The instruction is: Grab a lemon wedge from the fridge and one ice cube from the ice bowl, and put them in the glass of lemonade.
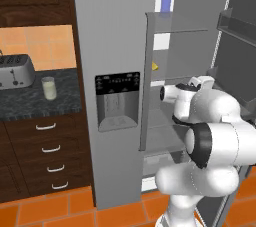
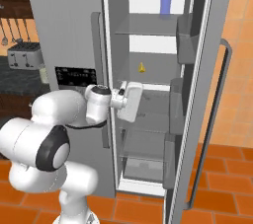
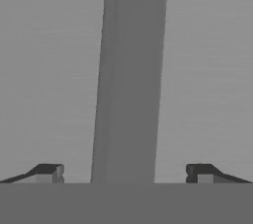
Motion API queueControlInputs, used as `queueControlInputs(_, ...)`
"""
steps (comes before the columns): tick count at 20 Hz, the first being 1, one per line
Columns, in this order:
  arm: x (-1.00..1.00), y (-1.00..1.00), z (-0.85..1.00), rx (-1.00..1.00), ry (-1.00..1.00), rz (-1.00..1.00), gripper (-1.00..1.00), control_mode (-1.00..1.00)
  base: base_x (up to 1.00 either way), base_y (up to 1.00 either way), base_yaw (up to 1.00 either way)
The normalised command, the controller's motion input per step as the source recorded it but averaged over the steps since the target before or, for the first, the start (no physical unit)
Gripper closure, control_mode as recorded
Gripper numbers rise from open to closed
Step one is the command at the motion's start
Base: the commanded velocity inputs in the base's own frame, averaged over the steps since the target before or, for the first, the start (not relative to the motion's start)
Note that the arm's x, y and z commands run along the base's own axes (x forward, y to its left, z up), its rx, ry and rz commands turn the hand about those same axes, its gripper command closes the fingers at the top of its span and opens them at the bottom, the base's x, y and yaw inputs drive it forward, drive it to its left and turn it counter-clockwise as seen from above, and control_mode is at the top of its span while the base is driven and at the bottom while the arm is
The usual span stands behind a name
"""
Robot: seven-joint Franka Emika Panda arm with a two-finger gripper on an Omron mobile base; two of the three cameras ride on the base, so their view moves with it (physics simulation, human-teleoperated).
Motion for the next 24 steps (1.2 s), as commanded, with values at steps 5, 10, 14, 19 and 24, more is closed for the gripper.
queueControlInputs(5,-0.03,0.67,-0.03,0.1,-0.06,-0.11,-1.0,-1.0,0.0,0.0,0.0)
queueControlInputs(10,-0.09,0.61,-0.03,0.26,-0.02,-0.12,-1.0,-1.0,0.0,0.0,0.0)
queueControlInputs(14,-0.12,0.66,0.05,0.27,0.0,-0.05,-1.0,-1.0,0.0,0.0,0.0)
queueControlInputs(19,-0.07,0.55,0.01,0.43,-0.04,0.0,-1.0,-1.0,0.0,0.0,0.0)
queueControlInputs(24,-0.58,0.62,-0.2,0.4,-0.35,0.0,-1.0,-1.0,0.0,0.0,0.0)
